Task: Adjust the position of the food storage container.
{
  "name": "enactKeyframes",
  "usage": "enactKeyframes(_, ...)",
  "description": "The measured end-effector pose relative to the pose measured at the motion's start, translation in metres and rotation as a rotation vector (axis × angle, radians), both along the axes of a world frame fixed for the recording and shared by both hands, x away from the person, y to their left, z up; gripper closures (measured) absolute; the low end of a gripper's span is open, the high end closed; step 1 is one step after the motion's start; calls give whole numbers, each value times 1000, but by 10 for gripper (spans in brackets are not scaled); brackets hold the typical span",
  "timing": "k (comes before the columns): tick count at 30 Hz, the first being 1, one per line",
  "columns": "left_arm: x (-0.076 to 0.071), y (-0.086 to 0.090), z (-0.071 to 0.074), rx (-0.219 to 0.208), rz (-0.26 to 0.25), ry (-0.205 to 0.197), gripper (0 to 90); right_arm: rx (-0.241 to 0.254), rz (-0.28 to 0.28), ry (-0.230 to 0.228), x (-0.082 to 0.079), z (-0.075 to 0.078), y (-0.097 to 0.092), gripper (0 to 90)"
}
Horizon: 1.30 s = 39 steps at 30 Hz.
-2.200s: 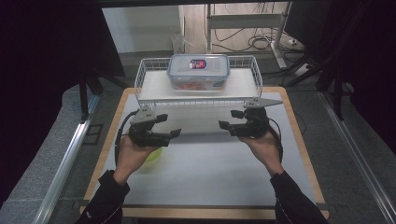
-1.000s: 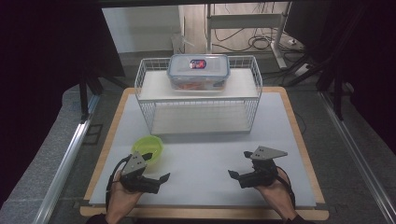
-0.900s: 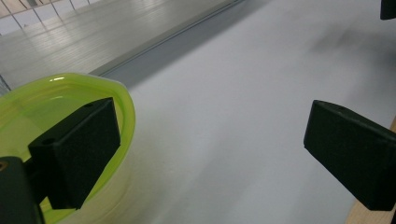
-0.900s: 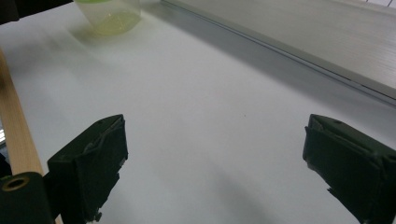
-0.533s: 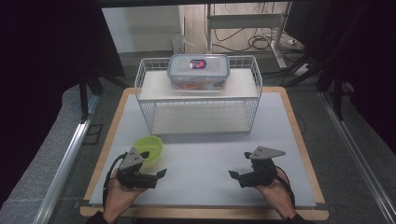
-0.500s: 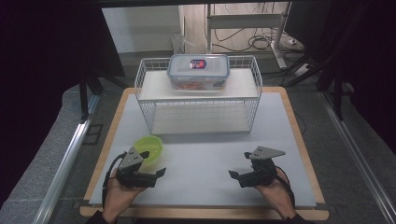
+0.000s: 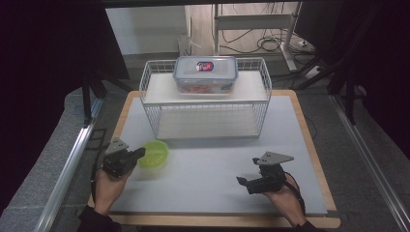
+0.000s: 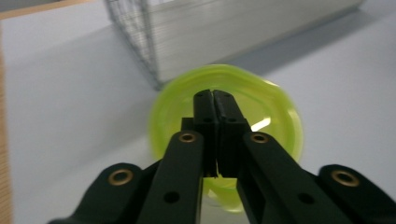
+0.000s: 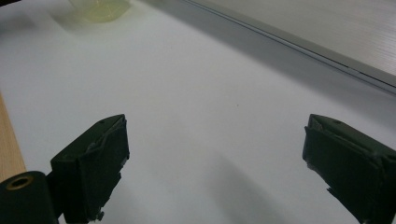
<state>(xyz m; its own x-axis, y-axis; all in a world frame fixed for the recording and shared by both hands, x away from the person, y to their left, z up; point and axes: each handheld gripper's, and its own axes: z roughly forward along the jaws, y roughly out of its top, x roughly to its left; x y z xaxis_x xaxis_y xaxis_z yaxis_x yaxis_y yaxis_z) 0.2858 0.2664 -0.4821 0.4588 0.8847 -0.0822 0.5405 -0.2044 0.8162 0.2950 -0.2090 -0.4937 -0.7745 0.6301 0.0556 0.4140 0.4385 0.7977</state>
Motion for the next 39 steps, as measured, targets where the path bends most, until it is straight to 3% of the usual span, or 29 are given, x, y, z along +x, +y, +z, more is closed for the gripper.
enactKeyframes(6, 15, 24, -11, -15, 60, 37, 900, -11, 3, 4, 0, -1, 1, 75)
enactKeyframes(11, 30, 28, -20, -20, 73, 69, 900, -24, 6, 5, 1, -2, 2, 76)
enactKeyframes(21, 39, 19, -28, 19, 67, 109, 900, -28, 4, 7, 1, -3, 2, 80)
enactKeyframes(30, 39, 12, -29, -16, 49, 122, 900, -37, 4, 11, 1, -3, 2, 81)
enactKeyframes(39, 38, -18, -26, -18, -19, 129, 900, -40, 3, 17, 1, -4, 2, 81)
